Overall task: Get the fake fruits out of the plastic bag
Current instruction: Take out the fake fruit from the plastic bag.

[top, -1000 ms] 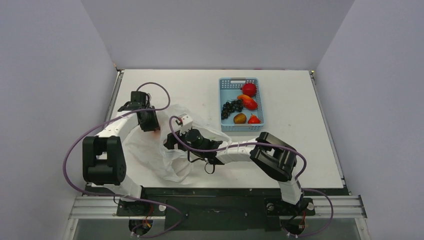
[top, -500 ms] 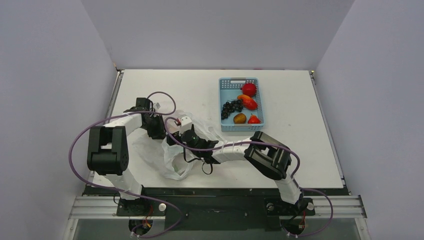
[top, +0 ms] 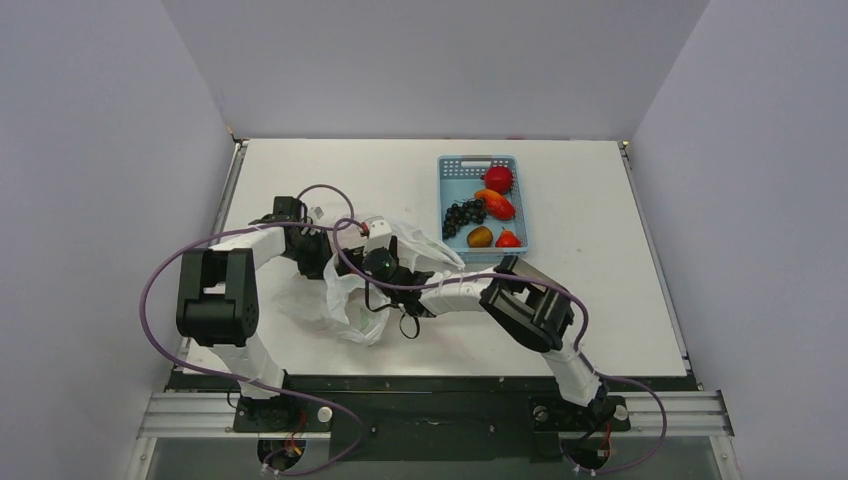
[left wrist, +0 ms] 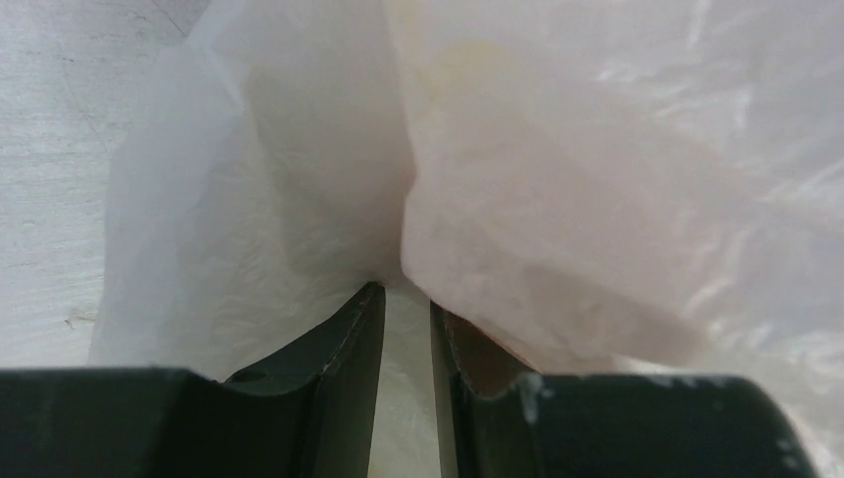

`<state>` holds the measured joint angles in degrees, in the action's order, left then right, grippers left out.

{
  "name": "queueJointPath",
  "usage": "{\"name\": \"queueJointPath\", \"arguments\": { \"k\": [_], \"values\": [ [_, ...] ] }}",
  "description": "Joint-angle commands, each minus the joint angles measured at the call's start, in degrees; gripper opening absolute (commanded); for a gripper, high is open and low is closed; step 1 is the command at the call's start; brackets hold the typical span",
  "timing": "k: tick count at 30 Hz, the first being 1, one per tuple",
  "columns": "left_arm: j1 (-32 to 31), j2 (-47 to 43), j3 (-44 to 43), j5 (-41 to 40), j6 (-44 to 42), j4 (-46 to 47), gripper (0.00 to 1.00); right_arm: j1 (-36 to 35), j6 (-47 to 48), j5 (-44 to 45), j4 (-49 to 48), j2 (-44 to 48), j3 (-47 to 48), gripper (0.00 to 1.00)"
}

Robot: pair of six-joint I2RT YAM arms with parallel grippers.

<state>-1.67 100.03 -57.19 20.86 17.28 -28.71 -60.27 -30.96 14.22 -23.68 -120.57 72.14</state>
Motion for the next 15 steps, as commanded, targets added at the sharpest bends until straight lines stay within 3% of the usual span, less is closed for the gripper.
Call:
{"name": "queueJointPath", "arguments": {
  "k": [1, 7, 11, 15],
  "values": [
    [0.0, 0.8, -1.3, 1.1, -1.7, 1.2, 0.22, 0.7, -0.7, 4.3, -0.7, -3.6, 7.2, 0.88],
    [0.0, 1.2, -1.3, 1.3, -1.9, 0.9, 0.22, 0.9, 1.8, 6.0, -2.3, -7.2, 11.0, 0.84],
    [0.3, 0.2, -0.9, 1.0, -2.0, 1.2, 0.22, 1.2, 3.2, 5.1, -2.5, -8.6, 13.0, 0.58],
    [0.1, 0.5, -0.9, 1.3, -2.2, 1.0, 0.22, 1.6, 4.6, 3.3, -2.1, -8.4, 12.8, 0.40]
  ]
}}
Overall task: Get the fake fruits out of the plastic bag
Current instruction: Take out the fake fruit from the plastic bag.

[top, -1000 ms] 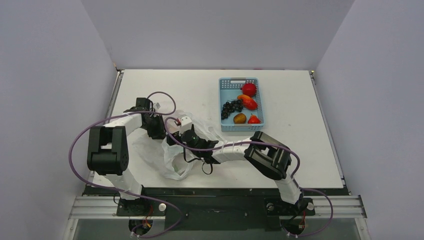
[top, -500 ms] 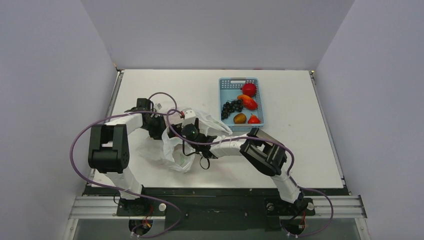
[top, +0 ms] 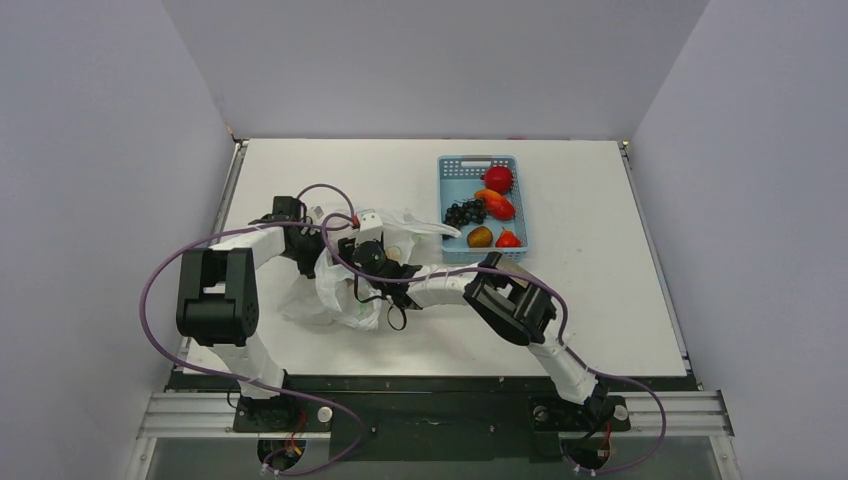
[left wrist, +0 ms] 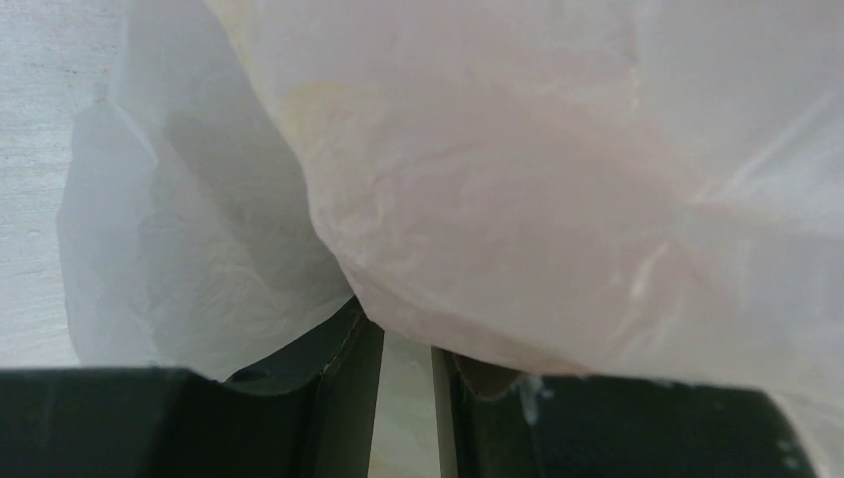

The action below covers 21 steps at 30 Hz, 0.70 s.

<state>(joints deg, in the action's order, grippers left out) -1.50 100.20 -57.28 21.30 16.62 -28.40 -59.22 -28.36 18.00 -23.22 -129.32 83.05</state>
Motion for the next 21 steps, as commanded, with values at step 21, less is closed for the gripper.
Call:
{"name": "queueJointPath", "arguments": {
  "k": [21],
  "values": [
    [1.2, 2.4, -2.5, -4.9, -1.4, -1.2, 0.22, 0.5, 2.7, -12.0, 20.6, 27.0, -13.0, 0.08]
  ]
}}
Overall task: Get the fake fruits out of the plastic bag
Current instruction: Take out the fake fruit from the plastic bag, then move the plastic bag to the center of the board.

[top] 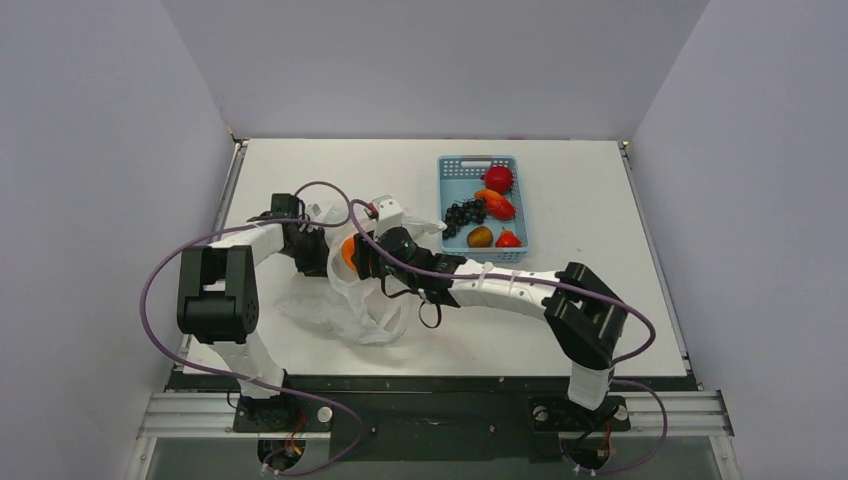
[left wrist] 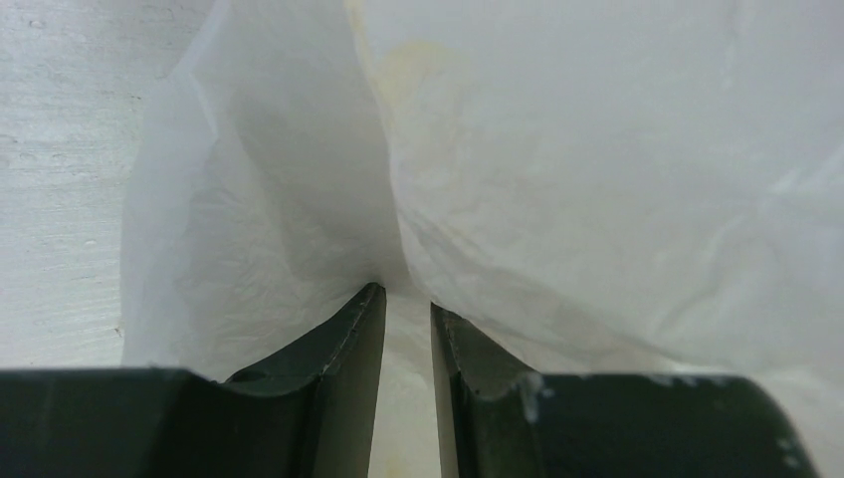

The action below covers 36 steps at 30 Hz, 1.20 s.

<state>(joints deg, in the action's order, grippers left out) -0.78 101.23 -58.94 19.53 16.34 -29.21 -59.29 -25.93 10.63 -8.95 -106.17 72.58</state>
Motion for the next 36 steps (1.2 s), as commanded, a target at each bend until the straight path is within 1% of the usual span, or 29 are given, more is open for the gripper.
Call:
{"name": "queueJointPath", "arguments": {
  "k": [1, 4, 6, 8, 11, 14, 18, 21, 24, 27, 29, 30, 31, 32, 33, 34, 35, 36],
  "values": [
    [0.5, 1.1, -0.9, -3.2, -1.2, -0.5, 0.22, 0.7, 0.3, -5.5, 7.0, 5.4, -4.2, 0.08],
    [0.5, 1.0, -1.0, -4.0, -1.2, -0.6, 0.22, 1.2, 0.5, -6.2, 8.6, 9.5, -7.7, 0.08],
    [0.5, 0.7, -1.2, -4.7, -1.4, -0.7, 0.23, 1.9, 0.7, -5.2, 11.5, 12.9, -9.7, 0.07],
    [0.5, -0.6, -1.0, -5.3, -1.4, -0.4, 0.26, 3.3, 1.0, -4.7, 14.3, 16.4, -10.9, 0.06],
    [0.4, -3.2, -1.3, -5.3, -1.4, -0.1, 0.36, 5.9, 2.2, -4.5, 17.2, 23.3, -12.8, 0.05],
    [0.5, -5.2, -2.6, -4.2, -1.0, -0.7, 0.43, 7.8, 3.3, -4.2, 21.0, 28.7, -14.0, 0.03],
    [0.5, -9.8, -7.0, -4.2, -0.5, -4.5, 0.56, 10.8, 4.6, -2.6, 25.0, 36.1, -13.8, 0.02],
    [0.5, -14.6, -11.3, -4.7, 0.3, -8.1, 0.62, 14.3, 5.0, -0.9, 26.3, 38.0, -13.3, 0.02],
    [0.4, -19.6, -13.4, -5.3, 1.5, -10.1, 0.66, 18.8, 4.6, 0.6, 26.8, 37.1, -11.6, 0.02],
    [-0.6, -23.4, -12.4, -1.5, 4.0, -9.5, 0.69, 22.3, 4.1, 0.7, 28.5, 35.5, -9.3, 0.01],
    [-3.5, -25.6, -10.3, 1.9, 6.1, -7.9, 0.69, 24.4, 3.6, 0.4, 29.1, 35.0, -8.3, 0.01],
    [-7.4, -26.8, -8.8, 3.0, 7.7, -6.2, 0.69, 25.6, 3.3, 0.3, 29.3, 35.2, -8.1, 0.01],
    [-9.6, -27.3, -7.8, 3.4, 8.6, -5.1, 0.69, 26.0, 3.2, 0.2, 29.5, 35.3, -8.1, 0.01],
    [-14.7, -28.0, -6.0, 4.0, 10.5, -2.1, 0.69, 26.8, 2.8, 0.2, 29.5, 36.3, -8.4, 0.01],
    [-17.3, -28.2, -5.1, 3.9, 11.6, -0.4, 0.69, 27.1, 2.6, 0.2, 29.5, 36.6, -9.0, 0.01],
    [-22.1, -28.3, -3.2, 2.6, 13.7, 2.7, 0.69, 27.5, 2.2, 0.3, 29.5, 37.6, -9.3, 0.01],
    [-24.5, -28.1, -2.4, 1.8, 14.9, 4.3, 0.69, 27.7, 2.1, 0.5, 29.5, 38.1, -10.1, 0.01],
    [-28.2, -27.2, -1.0, 0.7, 16.9, 7.4, 0.69, 27.9, 1.8, 0.7, 29.6, 39.3, -10.5, 0.01]
  ]
}}
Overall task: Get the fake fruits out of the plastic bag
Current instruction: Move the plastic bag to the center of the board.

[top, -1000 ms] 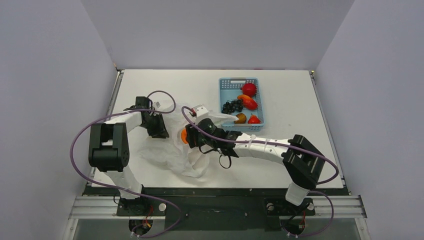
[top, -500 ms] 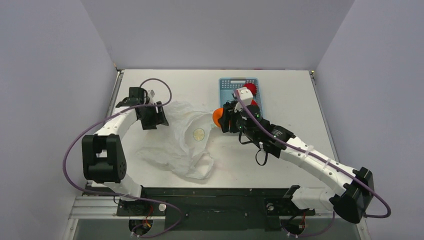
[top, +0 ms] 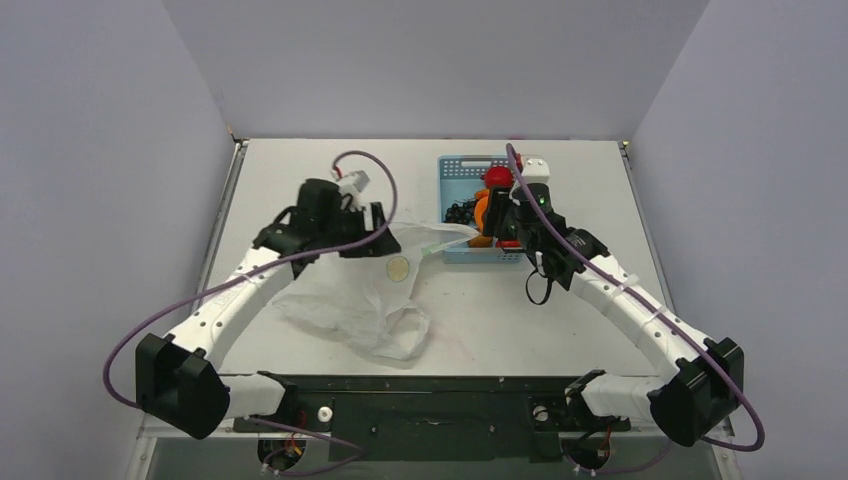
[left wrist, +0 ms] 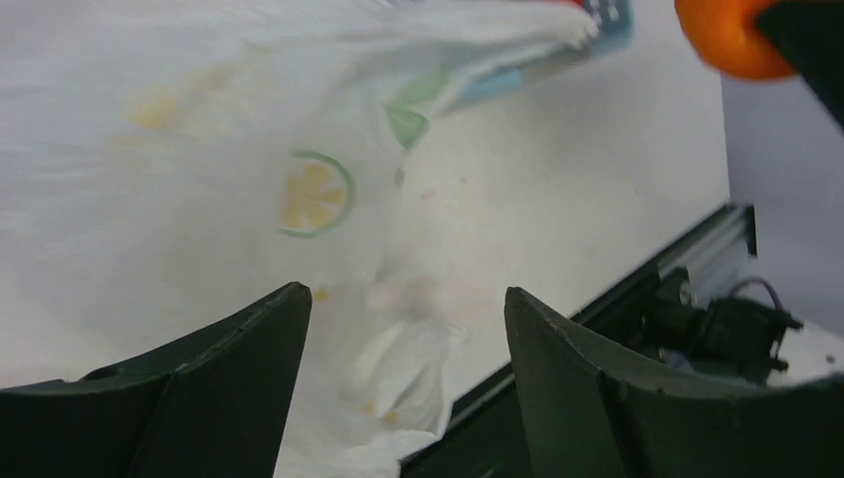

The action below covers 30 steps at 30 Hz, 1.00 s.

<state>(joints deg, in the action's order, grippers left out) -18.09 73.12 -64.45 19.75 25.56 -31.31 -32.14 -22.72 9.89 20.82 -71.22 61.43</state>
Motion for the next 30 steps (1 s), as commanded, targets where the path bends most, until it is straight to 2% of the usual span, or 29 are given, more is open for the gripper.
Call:
{"name": "queueJointPath", "arguments": {
  "k": [1, 2, 5, 9, 12, 16, 19, 24, 26, 30],
  "values": [
    [-12.5, 1.6, 5.2, 0.2, 8.4, 11.1, 0.69, 0.9, -1.5, 2.0, -0.1, 5.0, -0.1, 0.01],
    [-14.8, 3.5, 6.1, -0.9, 9.8, 13.5, 0.69, 1.3, -1.6, 2.2, -0.1, 6.3, -0.4, 0.01],
    [-16.6, 9.3, 7.0, -1.1, 12.2, 17.9, 0.67, 1.9, -1.8, 2.2, 0.2, 9.6, -1.8, 0.01],
    [-15.8, 15.9, 8.3, -1.7, 14.7, 22.6, 0.67, 2.3, -1.3, 2.7, 0.4, 12.0, -3.0, 0.01],
    [-14.5, 20.0, 7.7, -3.8, 14.1, 22.7, 0.67, 2.6, -1.2, 2.0, 0.6, 12.4, -3.2, 0.01],
    [-9.5, 25.3, 6.3, -4.7, 13.1, 22.1, 0.67, 2.7, -2.0, 0.2, 0.2, 11.8, -3.2, 0.00],
    [-3.0, 27.3, 5.5, -5.5, 10.7, 20.3, 0.66, 2.8, -2.4, -1.0, -0.1, 11.3, -3.0, 0.00],
    [6.5, 28.2, -1.1, -10.3, 2.8, 10.0, 0.67, 2.7, -3.1, -2.2, -1.4, 10.0, -3.1, 0.00],
    [9.7, 27.7, -3.8, -9.0, -0.3, 7.1, 0.66, 2.7, -3.3, -2.7, -2.2, 9.1, -2.9, 0.00],
    [11.4, 24.0, -7.5, -5.6, -2.1, 3.8, 0.68, 2.8, -3.3, -2.5, -3.4, 6.4, -2.3, 0.00]
  ]
}}
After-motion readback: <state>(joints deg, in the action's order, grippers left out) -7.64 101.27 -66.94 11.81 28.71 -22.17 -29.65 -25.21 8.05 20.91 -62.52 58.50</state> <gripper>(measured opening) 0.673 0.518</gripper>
